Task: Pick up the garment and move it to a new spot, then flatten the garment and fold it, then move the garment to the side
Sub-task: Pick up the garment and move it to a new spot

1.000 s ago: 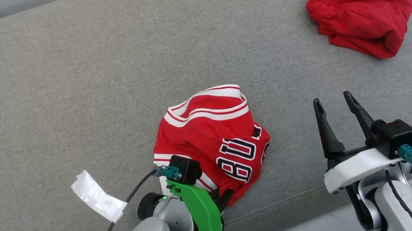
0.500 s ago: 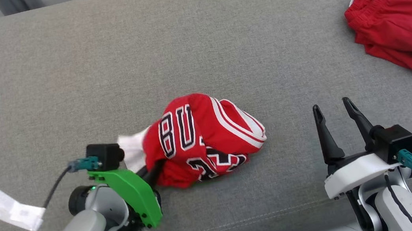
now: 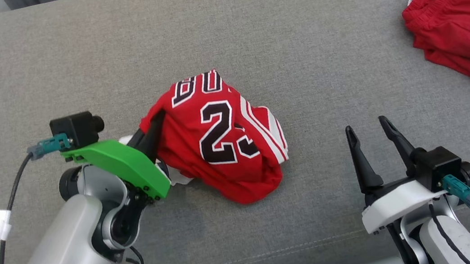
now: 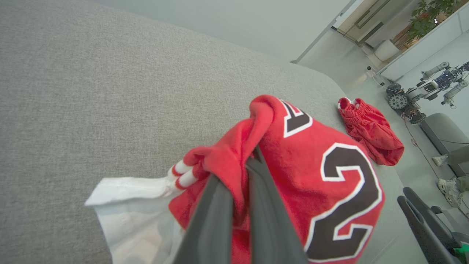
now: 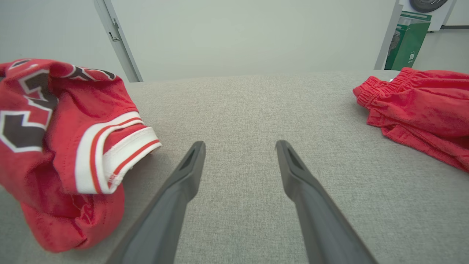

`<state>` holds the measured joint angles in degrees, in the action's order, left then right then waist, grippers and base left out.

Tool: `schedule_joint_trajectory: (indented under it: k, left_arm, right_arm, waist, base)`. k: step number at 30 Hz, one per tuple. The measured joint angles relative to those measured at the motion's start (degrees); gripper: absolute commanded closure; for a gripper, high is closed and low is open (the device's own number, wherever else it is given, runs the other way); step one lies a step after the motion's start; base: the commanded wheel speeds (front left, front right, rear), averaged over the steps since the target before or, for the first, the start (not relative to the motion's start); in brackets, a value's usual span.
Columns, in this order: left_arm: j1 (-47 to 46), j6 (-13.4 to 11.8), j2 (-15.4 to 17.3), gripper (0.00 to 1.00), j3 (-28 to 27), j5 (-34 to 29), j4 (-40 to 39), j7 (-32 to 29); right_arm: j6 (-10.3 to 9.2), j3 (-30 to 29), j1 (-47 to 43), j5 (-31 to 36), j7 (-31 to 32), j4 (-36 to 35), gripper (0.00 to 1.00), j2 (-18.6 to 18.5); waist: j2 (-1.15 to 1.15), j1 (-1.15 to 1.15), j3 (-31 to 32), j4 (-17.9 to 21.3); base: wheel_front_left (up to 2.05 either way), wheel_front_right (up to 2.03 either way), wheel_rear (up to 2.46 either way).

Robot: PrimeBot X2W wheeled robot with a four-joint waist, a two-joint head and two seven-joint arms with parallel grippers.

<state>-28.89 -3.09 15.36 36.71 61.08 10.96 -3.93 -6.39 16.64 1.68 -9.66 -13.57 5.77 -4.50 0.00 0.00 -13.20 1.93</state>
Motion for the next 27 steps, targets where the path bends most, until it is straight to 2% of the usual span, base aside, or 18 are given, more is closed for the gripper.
schedule_joint_trajectory:
  k: [5, 8, 9, 12, 13, 14, 16, 17, 18, 21, 27]
  left_arm:
    - [-3.58, -1.26, -0.83, 1.00, -1.14, -0.75, 1.41, 0.54]
    - [-6.04, -2.09, 0.53, 1.00, -1.35, -2.94, 4.38, 0.52]
    - [-6.87, -2.53, 2.12, 1.00, -1.34, -4.83, 6.87, 0.44]
    - [-7.06, -2.56, 3.75, 1.00, -1.40, -6.27, 9.16, 0.36]
    - [-7.06, -2.59, 4.31, 0.89, -1.43, -6.33, 10.06, 0.12]
    - [-7.06, -2.81, 4.41, 0.66, -1.59, -6.26, 10.80, -0.07]
    - [-7.06, -3.01, 3.89, 0.35, -1.77, -5.97, 11.51, -0.05]
    - [-7.06, -3.01, 3.41, 0.13, -1.61, -5.97, 11.90, -0.05]
    - [-7.06, -3.01, 2.82, 0.00, -1.36, -5.94, 12.27, -0.05]
    - [-7.02, -3.01, 1.27, 0.00, -1.38, -5.78, 13.07, 0.24]
    - [-6.90, -3.04, 0.54, 0.00, -2.43, -5.89, 13.52, 3.72]
  right_arm:
    - [0.58, 1.13, 0.31, 0.15, 0.09, 0.01, 0.00, 0.15]
    - [0.80, 1.65, 0.62, 0.15, 0.52, 0.03, 0.00, 0.19]
    - [0.80, 1.86, 0.81, 0.15, 0.53, 0.04, 0.00, 0.27]
    - [0.79, 1.91, 0.88, 0.15, 0.54, 0.13, 0.00, 0.33]
    - [0.79, 1.91, 0.90, 0.15, 0.54, 0.19, 0.00, 0.34]
    - [0.78, 1.91, 0.94, 0.15, 0.54, 0.23, 0.00, 0.37]
    - [0.76, 1.76, 1.08, 0.14, 0.54, 0.30, 0.00, 0.46]
    - [0.75, 1.55, 1.08, 0.14, 0.54, 0.35, 0.00, 0.47]
    - [0.75, 1.21, 1.07, 0.14, 0.53, 0.42, 0.00, 0.47]
    - [0.74, 0.86, 1.07, 0.13, 0.52, 0.62, 0.00, 0.48]
    - [0.31, 0.12, 1.07, 0.07, 0.49, 0.71, 0.00, 0.58]
  waist:
    - [0.00, 0.00, -0.64, 0.69]
    - [0.00, 0.00, -1.06, 1.53]
    - [0.00, 0.00, -1.40, 2.18]
    - [0.00, 0.00, -1.74, 2.88]
    - [0.00, 0.00, -1.92, 3.25]
    - [0.00, 0.00, -2.09, 3.62]
    - [0.00, 0.00, -2.45, 4.35]
    - [0.00, 0.00, -2.61, 4.67]
    - [0.00, 0.00, -2.78, 4.93]
    - [0.00, 0.00, -3.13, 5.36]
    - [0.00, 0.00, -2.72, 4.48]
  base:
    - [0.00, 0.00, 0.00]
    - [0.00, 0.00, 0.00]
    - [0.00, 0.00, 0.00]
    - [0.00, 0.00, 0.00]
    - [0.00, 0.00, 0.00]
    - [0.00, 0.00, 0.00]
    - [0.00, 0.00, 0.00]
    - [0.00, 0.00, 0.00]
    - [0.00, 0.00, 0.00]
    - [0.00, 0.00, 0.00]
    - [0.00, 0.00, 0.00]
